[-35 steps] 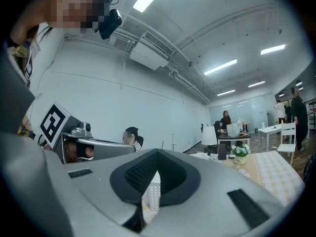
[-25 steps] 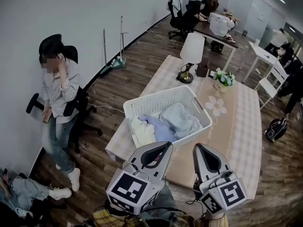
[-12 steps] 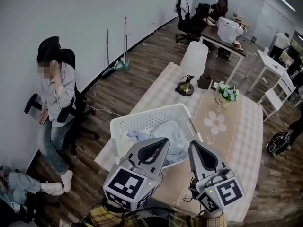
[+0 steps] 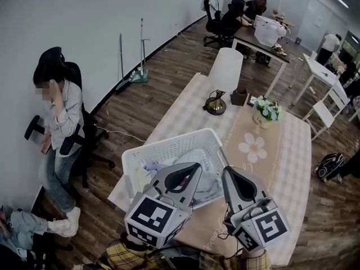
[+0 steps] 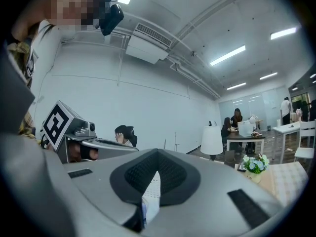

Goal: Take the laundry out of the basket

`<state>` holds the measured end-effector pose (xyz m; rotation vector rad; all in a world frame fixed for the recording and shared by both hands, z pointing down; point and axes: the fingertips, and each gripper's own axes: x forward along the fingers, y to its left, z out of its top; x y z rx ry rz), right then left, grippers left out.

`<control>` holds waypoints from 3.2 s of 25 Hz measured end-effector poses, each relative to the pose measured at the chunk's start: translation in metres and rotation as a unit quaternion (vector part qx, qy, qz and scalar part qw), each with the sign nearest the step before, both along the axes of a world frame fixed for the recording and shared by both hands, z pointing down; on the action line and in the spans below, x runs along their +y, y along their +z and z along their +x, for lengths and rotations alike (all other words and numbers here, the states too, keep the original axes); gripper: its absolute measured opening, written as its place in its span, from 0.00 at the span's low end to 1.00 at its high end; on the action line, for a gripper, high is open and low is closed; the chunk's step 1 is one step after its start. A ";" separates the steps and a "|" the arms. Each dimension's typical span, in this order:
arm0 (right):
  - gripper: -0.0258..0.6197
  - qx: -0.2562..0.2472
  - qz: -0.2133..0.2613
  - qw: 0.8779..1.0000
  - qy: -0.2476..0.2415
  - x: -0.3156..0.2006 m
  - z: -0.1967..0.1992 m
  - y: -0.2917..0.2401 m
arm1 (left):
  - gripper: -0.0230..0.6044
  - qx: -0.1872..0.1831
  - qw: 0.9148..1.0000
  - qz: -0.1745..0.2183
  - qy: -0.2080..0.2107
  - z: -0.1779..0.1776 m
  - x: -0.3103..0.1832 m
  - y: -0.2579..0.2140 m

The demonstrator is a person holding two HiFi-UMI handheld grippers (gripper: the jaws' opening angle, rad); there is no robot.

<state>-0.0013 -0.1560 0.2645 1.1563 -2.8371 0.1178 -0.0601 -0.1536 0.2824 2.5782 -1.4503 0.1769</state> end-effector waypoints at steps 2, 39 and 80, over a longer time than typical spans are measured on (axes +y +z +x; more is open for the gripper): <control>0.03 0.003 -0.001 1.000 0.006 -0.006 -0.003 0.000 | 0.06 0.000 1.000 0.003 0.007 -0.003 -0.009 -0.001; 0.40 0.248 -0.163 0.943 -0.149 -0.036 -0.046 0.109 | 0.34 -0.066 0.984 -0.145 0.079 -0.017 -0.103 0.133; 0.65 0.567 -0.328 0.696 -0.295 -0.013 -0.050 0.323 | 0.57 -0.167 0.930 -0.285 0.161 -0.003 -0.098 0.311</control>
